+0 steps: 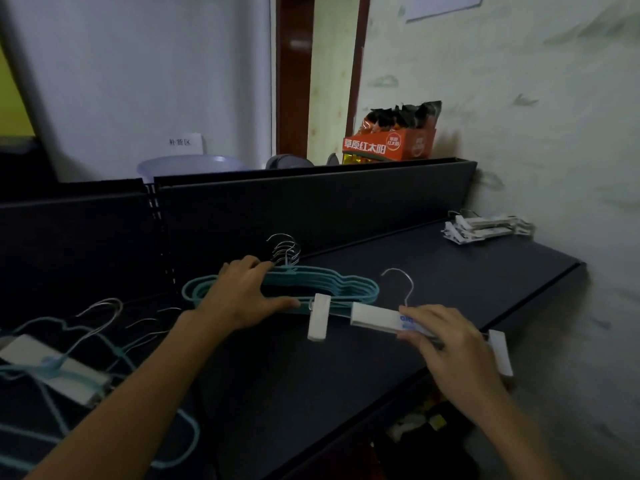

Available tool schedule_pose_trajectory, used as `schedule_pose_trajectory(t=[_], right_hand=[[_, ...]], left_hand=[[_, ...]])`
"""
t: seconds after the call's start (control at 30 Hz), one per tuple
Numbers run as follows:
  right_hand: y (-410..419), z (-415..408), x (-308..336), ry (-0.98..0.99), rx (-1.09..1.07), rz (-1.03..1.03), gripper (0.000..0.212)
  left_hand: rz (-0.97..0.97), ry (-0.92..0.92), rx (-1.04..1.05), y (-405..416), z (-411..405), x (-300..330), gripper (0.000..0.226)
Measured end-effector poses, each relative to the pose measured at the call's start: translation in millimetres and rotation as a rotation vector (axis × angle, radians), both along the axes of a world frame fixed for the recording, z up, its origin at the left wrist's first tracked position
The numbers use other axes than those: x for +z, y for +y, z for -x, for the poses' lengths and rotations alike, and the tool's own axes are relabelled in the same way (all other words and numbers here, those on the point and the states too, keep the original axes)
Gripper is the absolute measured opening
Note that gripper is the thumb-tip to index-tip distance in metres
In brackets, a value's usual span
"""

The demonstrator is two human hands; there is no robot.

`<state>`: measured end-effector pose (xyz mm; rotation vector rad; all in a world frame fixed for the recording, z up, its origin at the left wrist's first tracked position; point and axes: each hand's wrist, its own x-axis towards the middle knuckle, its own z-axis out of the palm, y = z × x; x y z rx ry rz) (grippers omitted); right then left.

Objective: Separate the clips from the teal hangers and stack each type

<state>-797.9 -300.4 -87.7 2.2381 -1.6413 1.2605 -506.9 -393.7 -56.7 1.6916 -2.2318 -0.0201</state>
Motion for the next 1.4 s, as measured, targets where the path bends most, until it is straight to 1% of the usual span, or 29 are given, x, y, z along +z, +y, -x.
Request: schedule_pose_trajectory(t=[0.3, 0.67, 0.73, 0.87, 1.0, 1.1, 1.23, 1.33, 1.4], right_hand=[[-15.8, 4.7, -6.0, -0.017, 0.009, -0.038, 0.04], [0.3, -18.5, -5.2, -0.006, -0.062, -0.074, 0.04], [5.8, -22.4, -6.0, 0.004, -0.074, -0.076, 0.04], [18.1, -26.8, -5.0, 0.009, -0.109, -0.057, 0.037], [32.9, -21.5, 0.5, 0.019, -0.146, -0.013, 0.037], [45.3, -6.6, 2.9, 0.0, -0.183, 0.012, 0.035], [66.9, 29.4, 0.4, -0.026, -0.232, 0.042, 0.036], [85.6, 76.3, 0.6, 0.003, -0.292, 0.015, 0.034], [97.1, 114.0, 5.7, 0.015, -0.339, 0.031, 0.033]], left_hand=[[-0.092, 0.05, -0.029, -18.6, 5.3, -14.7, 0.097], [0.014, 0.098, -0.083, -28.5, -4.4, -25.7, 0.095], [0.02, 0.074, -0.073, -30.0, -5.6, -27.4, 0.096], [0.015, -0.076, -0.022, -29.6, -2.6, -26.7, 0.098], [0.08, -0.099, -0.031, -19.3, 8.0, -24.8, 0.093], [0.151, -0.06, -0.123, -6.9, 29.8, -19.8, 0.08], [0.221, -0.005, -0.256, 10.8, 81.5, -18.7, 0.063], [0.182, -0.002, -0.315, 22.7, 132.5, -19.2, 0.06], [0.165, -0.008, -0.346, 28.0, 169.4, -17.6, 0.061]])
